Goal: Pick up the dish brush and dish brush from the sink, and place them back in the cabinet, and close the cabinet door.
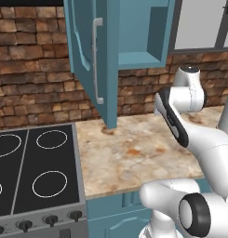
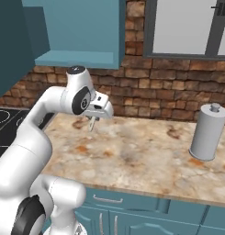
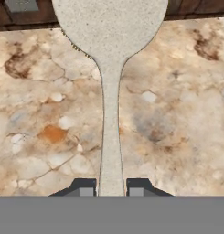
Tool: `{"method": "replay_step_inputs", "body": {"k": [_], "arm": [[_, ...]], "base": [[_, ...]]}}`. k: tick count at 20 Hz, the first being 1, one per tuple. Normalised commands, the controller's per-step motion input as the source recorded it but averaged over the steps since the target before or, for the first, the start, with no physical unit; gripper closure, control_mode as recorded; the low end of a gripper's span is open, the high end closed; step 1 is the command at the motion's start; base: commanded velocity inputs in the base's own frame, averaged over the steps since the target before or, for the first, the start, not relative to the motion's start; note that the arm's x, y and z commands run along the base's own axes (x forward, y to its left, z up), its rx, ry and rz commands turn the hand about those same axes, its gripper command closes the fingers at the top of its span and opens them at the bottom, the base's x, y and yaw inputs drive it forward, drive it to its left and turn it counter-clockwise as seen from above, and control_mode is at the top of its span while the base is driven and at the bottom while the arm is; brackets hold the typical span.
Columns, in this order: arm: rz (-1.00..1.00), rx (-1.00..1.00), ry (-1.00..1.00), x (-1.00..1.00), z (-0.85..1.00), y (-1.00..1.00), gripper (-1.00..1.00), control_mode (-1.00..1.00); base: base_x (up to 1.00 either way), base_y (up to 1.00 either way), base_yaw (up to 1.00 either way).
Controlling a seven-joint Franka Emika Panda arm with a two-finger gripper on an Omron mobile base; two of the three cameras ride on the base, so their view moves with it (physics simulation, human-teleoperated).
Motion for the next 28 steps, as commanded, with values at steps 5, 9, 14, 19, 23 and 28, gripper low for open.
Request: {"method": "replay_step_inputs", "body": {"k": [5, 9, 14, 19, 23, 28], "arm": [[0.00, 0.00, -0.11, 0.00, 0.48, 0.00, 1.00, -1.00], [0.00, 0.00, -0.13, 0.00, 0.53, 0.00, 1.00, -1.00], [0.00, 0.00, -0.12, 0.00, 0.47, 0.00, 1.00, -1.00], [0.00, 0.00, -0.10, 0.00, 0.38, 0.00, 1.00, -1.00], [0.00, 0.00, -0.09, 0.00, 0.36, 0.02, 1.00, -1.00], [0.00, 0.00, -0.09, 0.00, 0.38, 0.05, 1.00, -1.00]], "base": [[0.00, 0.00, 0.00], [0.00, 0.00, 0.00], [0.00, 0.00, 0.00], [0.00, 0.00, 0.00], [0.00, 0.00, 0.00], [0.00, 0.00, 0.00]]}}
